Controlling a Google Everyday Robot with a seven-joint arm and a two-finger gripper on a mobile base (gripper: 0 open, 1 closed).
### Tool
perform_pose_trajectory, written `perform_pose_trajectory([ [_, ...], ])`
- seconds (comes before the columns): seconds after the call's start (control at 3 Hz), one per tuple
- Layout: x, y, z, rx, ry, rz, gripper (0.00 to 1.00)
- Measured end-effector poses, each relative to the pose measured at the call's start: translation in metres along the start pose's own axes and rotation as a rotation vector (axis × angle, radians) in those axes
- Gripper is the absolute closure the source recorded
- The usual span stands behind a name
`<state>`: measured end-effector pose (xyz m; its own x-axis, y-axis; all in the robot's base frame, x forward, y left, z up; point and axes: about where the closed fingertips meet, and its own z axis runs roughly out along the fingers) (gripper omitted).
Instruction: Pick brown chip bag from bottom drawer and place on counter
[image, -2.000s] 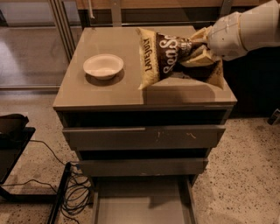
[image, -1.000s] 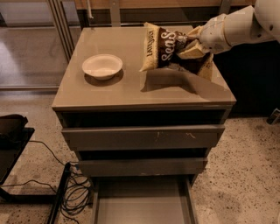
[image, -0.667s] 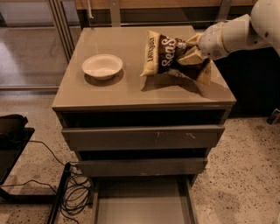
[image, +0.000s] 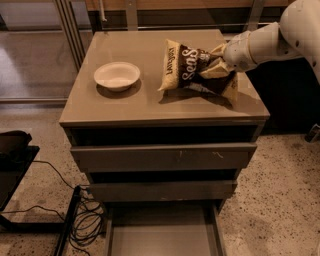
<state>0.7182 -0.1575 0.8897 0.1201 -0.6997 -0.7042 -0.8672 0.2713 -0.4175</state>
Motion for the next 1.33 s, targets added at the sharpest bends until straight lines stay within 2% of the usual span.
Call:
perform_pose_trajectory([
  [1.0, 0.0000, 0.0000, 0.0001, 0.000, 0.000, 0.000, 0.12],
  [1.33, 0.0000, 0.0001, 0.0001, 0.000, 0.000, 0.000, 0.00],
])
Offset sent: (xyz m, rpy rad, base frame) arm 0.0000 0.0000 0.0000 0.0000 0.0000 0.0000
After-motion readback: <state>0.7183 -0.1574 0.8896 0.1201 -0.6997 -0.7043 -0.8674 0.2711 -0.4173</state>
